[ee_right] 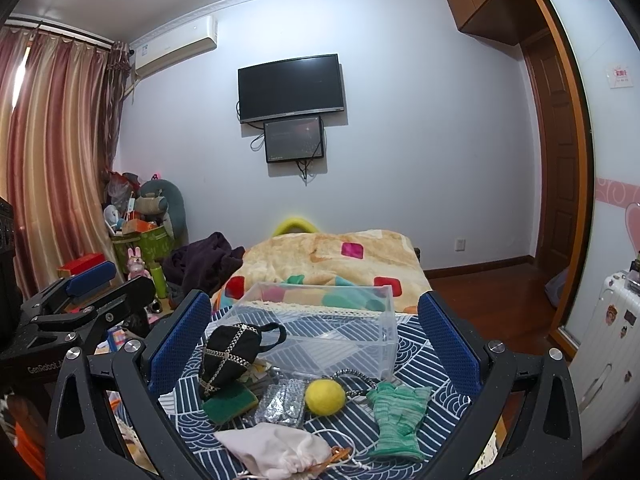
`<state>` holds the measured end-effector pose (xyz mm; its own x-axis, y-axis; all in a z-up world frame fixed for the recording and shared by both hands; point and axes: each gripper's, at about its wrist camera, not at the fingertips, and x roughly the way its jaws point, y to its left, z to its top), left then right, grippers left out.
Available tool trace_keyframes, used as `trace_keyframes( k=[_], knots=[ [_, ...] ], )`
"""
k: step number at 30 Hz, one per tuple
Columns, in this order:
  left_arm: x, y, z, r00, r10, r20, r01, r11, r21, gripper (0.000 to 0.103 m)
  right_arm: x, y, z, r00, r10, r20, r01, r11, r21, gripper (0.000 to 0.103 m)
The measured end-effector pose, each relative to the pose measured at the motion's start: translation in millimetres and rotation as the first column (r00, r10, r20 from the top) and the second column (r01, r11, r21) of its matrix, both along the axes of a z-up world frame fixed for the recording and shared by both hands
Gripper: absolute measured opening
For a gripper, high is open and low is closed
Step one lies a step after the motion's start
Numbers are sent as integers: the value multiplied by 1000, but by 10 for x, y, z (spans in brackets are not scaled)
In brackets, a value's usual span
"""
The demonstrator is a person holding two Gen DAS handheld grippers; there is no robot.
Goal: Organize soft objects
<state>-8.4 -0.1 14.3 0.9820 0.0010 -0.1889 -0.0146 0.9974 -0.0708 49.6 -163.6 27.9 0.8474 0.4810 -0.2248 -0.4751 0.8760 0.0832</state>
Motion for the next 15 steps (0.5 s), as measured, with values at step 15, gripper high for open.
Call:
trace_keyframes(
  k=[15],
  knots=[
    [111,35,-98,999,-5,-44,5,1000,1,103,79,-53,-49,1000,-10,-20,10,1000,4,103]
  ],
)
